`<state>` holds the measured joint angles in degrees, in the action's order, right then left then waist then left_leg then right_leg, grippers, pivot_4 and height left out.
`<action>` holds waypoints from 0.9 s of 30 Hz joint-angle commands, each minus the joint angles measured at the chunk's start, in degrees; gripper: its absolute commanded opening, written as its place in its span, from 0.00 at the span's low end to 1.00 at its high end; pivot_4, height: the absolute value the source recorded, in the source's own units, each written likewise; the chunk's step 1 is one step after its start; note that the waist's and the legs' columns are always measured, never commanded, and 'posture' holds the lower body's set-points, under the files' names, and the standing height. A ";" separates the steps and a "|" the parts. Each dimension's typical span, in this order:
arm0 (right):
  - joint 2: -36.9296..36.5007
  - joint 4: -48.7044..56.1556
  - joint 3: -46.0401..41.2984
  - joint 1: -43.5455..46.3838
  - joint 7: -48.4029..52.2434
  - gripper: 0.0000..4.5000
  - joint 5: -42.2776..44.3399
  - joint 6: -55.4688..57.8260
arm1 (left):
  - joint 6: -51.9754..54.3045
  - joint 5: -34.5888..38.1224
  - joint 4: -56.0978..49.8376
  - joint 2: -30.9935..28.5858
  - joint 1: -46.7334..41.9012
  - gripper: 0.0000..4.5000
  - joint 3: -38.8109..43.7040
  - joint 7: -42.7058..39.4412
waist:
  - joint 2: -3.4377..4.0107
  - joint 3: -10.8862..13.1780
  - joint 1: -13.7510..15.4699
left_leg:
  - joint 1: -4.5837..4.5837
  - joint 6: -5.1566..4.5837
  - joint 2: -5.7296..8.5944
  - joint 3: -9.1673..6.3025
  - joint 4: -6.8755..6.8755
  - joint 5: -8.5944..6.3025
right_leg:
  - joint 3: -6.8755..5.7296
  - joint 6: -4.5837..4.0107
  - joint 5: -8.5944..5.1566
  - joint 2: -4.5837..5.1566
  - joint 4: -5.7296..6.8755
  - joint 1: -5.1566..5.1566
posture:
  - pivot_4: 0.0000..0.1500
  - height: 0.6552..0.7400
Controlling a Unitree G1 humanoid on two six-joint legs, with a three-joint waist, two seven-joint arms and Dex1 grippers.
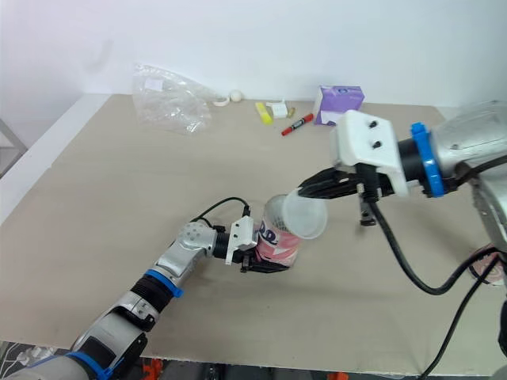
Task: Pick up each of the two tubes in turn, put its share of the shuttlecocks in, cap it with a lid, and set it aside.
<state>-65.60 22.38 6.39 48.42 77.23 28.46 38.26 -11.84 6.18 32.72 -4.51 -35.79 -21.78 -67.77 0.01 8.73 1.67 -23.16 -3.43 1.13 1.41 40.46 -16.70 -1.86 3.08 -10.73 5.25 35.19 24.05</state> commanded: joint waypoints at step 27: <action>3.35 -4.52 5.12 1.13 3.63 0.01 -11.13 -10.69 | 1.02 -1.52 0.81 -0.79 0.97 0.57 0.01 1.67 | 0.01 -0.02 -0.26 | -0.03 0.06 -0.03 0.00 0.00 0.16 | 0.00 -0.06 0.16 -0.06 0.01 0.06 | 1.00 1.00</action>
<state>-61.08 17.78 13.00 49.82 79.83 18.22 28.02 -12.03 5.45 32.44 -4.92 -35.60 -21.91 -66.63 0.02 8.72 1.41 -23.19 -3.37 1.10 1.41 40.45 -16.54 -1.86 3.02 -10.57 5.19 35.20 24.11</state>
